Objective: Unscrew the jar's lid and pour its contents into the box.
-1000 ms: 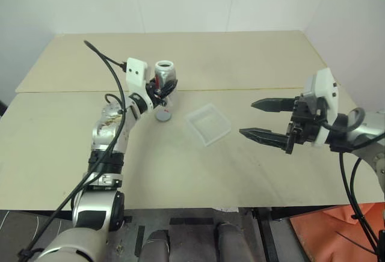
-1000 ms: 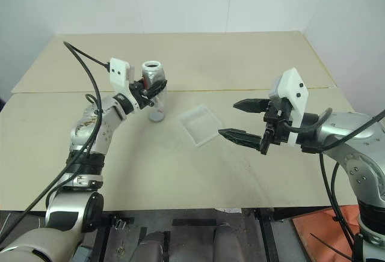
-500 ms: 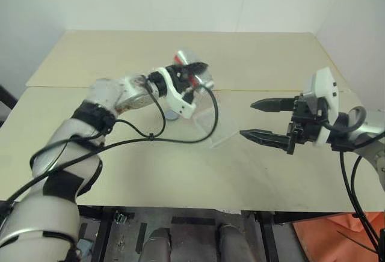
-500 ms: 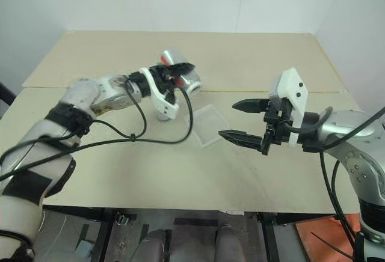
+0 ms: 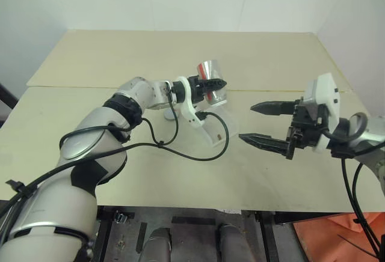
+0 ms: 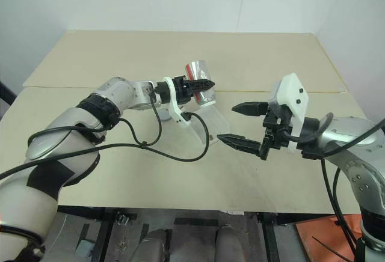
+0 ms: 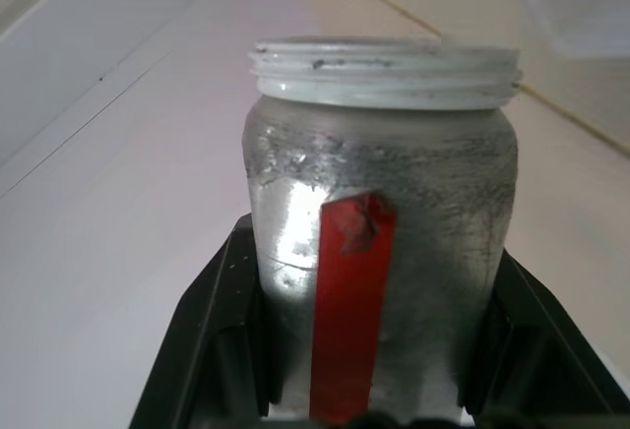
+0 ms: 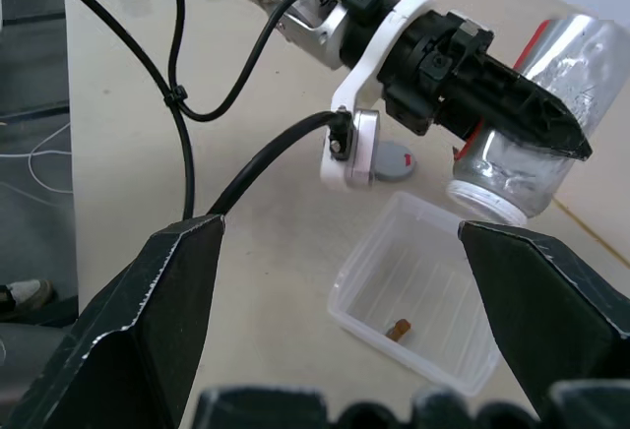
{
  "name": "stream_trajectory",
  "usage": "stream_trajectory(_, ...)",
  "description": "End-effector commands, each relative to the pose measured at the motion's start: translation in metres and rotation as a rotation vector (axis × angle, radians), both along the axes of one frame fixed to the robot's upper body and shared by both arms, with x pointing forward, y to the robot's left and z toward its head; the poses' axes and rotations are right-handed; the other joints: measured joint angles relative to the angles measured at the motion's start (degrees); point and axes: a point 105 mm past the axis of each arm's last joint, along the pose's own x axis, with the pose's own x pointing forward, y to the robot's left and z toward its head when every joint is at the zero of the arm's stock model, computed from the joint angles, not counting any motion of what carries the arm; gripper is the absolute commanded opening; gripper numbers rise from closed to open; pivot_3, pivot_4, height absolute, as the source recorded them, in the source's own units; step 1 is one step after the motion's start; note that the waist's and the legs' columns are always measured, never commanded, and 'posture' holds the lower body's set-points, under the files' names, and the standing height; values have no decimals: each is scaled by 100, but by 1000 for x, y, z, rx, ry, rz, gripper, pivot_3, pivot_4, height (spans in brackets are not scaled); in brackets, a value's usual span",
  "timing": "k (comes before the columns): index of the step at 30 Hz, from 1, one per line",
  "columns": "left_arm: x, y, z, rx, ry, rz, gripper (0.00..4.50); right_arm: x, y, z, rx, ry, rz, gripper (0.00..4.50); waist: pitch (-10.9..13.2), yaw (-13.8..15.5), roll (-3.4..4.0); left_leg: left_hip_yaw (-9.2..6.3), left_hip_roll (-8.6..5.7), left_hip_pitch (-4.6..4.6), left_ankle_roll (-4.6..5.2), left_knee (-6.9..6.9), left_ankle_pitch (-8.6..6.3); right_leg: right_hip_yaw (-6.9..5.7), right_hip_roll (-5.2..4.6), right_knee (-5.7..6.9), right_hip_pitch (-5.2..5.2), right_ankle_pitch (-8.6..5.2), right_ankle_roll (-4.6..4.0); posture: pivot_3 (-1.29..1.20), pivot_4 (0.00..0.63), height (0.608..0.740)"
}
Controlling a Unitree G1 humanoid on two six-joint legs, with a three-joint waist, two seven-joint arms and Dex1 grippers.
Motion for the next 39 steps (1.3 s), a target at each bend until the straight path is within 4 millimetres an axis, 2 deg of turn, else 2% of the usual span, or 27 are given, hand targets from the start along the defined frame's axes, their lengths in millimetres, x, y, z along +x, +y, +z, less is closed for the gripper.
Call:
stream_trajectory(1,-3,-4,17,-81,15,-24,1929,-5,-1,12,10,-63,-1,4460,0,3,0,0,0,0,0,0,0,0,0,0,0,0,0,0,150,740)
stream_trajectory(6,-2,14,29,-347,280,43,1929,-4,-2,11,10,-56,-3,4460,0,-14,1,1,1,-2,-7,0,4,0,-1,-1,-2,0,0,0,150,740)
stream_trajectory(13,20,84,60,-980,742,231,1929,2,-4,8,18,-38,1,4460,-2,-107,3,2,2,4,-6,0,4,2,0,9,-2,0,-1,0,150,740)
stream_trajectory(15,22,101,66,-1171,915,233,1929,3,-3,7,21,-33,7,4460,-2,-129,3,1,2,2,-6,0,4,2,-1,8,-1,0,-1,0,150,740)
stream_trajectory(18,20,128,67,-1390,1084,239,1929,4,-1,6,27,-30,14,4460,-2,-165,3,-2,2,3,-5,2,3,2,-1,9,0,0,-1,0,150,740)
stream_trajectory(21,16,154,59,-1562,1191,261,1929,4,0,7,33,-29,19,4460,-3,-199,4,-2,3,9,0,3,0,2,0,11,3,0,-1,0,150,740)
stream_trajectory(25,8,175,34,-1691,1262,321,1929,5,1,6,37,-26,23,4460,-4,-253,6,-3,3,19,0,3,0,2,1,14,8,0,-2,0,150,740)
stream_trajectory(33,-11,180,-22,-1841,1349,325,1929,0,3,5,47,-22,26,4460,-4,-256,5,-4,3,21,-5,3,3,2,1,11,12,1,-3,0,150,740)
stream_trajectory(39,-14,173,-42,-1901,1396,291,1929,-2,5,5,51,-19,32,4460,-5,-199,4,-3,3,21,0,3,0,2,1,10,11,2,-4,0,150,740)
